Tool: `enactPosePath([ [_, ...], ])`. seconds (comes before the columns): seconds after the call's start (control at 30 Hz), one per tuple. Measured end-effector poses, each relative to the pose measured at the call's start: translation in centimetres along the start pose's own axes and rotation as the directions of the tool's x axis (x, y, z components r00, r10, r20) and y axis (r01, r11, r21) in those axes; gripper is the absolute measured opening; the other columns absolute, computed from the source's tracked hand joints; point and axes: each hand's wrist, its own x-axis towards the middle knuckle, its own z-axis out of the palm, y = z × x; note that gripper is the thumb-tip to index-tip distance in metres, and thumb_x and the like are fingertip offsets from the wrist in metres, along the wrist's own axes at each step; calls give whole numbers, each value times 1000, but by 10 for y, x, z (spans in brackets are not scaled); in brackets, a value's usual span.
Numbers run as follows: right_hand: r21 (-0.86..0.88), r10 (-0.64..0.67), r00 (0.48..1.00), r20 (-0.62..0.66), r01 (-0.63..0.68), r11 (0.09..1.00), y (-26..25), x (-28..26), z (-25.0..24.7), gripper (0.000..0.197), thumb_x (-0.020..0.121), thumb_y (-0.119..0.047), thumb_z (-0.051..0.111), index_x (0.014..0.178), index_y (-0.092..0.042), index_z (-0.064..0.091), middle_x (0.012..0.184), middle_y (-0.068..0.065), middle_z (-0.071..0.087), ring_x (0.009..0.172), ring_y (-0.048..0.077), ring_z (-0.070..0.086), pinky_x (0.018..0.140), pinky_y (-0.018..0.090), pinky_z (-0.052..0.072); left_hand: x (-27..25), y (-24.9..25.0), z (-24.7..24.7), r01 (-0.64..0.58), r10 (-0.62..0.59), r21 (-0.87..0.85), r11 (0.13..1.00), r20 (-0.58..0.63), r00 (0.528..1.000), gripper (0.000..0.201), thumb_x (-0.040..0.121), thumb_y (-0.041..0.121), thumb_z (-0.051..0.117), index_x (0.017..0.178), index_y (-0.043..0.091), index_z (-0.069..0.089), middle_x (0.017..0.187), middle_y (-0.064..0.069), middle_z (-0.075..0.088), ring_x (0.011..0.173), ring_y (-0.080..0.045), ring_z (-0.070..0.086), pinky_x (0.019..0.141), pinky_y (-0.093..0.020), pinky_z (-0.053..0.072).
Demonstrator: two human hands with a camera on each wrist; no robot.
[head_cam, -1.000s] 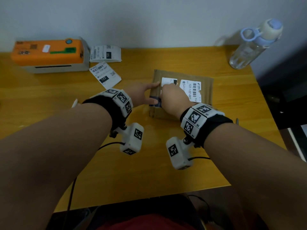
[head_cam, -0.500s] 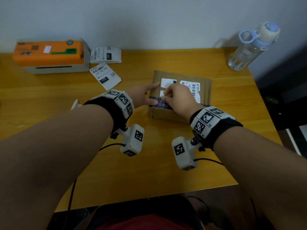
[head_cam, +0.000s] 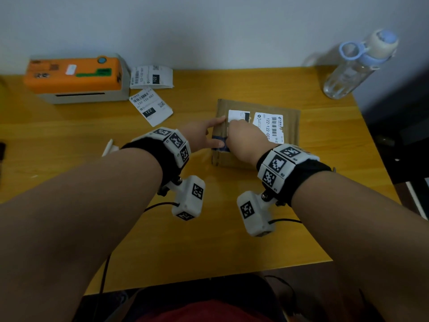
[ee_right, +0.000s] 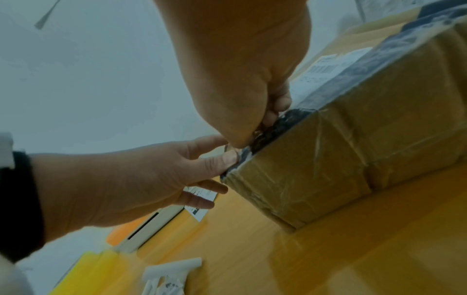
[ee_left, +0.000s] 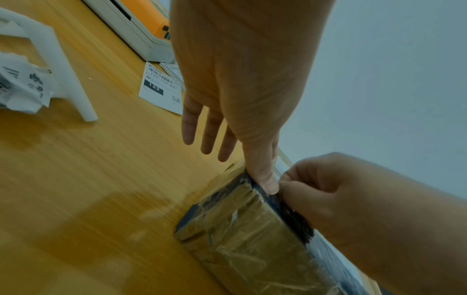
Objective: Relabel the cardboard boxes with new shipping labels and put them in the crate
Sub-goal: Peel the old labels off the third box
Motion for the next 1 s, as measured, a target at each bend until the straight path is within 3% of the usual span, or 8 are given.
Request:
enactPosePath([
  [0.1,39,11,1000,1,-11,999,5,0,0,23,94,-9,45,115,0,45,114,19,51,102,35,57,70,35,38,1,0,-2,-4,4,-2,1000,6,1000,72,91,37,57,149,32,16,142,-7,43,125,-21,45,84,-22,30],
  [0.27,160,61,998,-8,-59,985,15,-2,-1,17,94,-5,42,108,-1,50,78,9,43,90,32,55,69,34,37,1,-1,-2,-2,2,0,1000,15,1000,73,90,40,57,149,34,15,141,-8,45,123,-21,47,85,-23,33],
  [0.37,281,99,993,-67,-77,957,28,-6,-6,16,97,-9,41,103,1,52,93,16,60,85,27,54,70,33,40,3,-2,-2,10,-10,2,1000,15,1000,73,89,42,57,149,35,14,140,-8,45,122,-21,48,84,-24,34],
  [0.5,512,105,988,-109,-35,859,38,-14,-4,21,93,-33,57,96,-12,53,80,-2,54,77,17,52,69,30,41,4,-1,-2,8,-8,-22,1000,11,1000,74,89,39,59,149,34,16,140,-7,45,122,-20,47,84,-23,33],
  [0.6,507,113,986,-118,-38,861,32,-11,6,25,85,-36,66,93,-14,56,81,-1,56,77,19,57,74,37,49,4,-1,-2,-1,1,5,1000,-12,1000,75,87,39,61,148,33,19,138,-8,48,121,-20,48,84,-22,33],
  [0.7,461,160,969,-186,-58,885,22,-6,9,20,87,-33,64,87,-14,61,87,3,63,82,23,61,79,42,52,5,0,-2,-14,17,70,997,-49,999,75,85,42,63,148,32,23,135,-7,51,118,-20,50,83,-22,34],
  [0.83,361,149,966,-214,-63,930,17,-7,9,22,94,-31,55,91,-11,63,92,8,65,85,27,62,77,37,51,6,4,-4,-16,24,120,993,-70,997,74,85,40,64,147,29,26,140,-5,46,122,-21,48,82,-22,31],
  [1.0,386,166,954,-250,-59,921,19,-13,11,23,95,-31,51,93,-11,63,92,8,65,85,28,62,78,38,51,5,4,-4,-6,14,127,992,-60,998,74,86,39,63,148,30,24,138,-6,48,120,-22,50,81,-23,33],
])
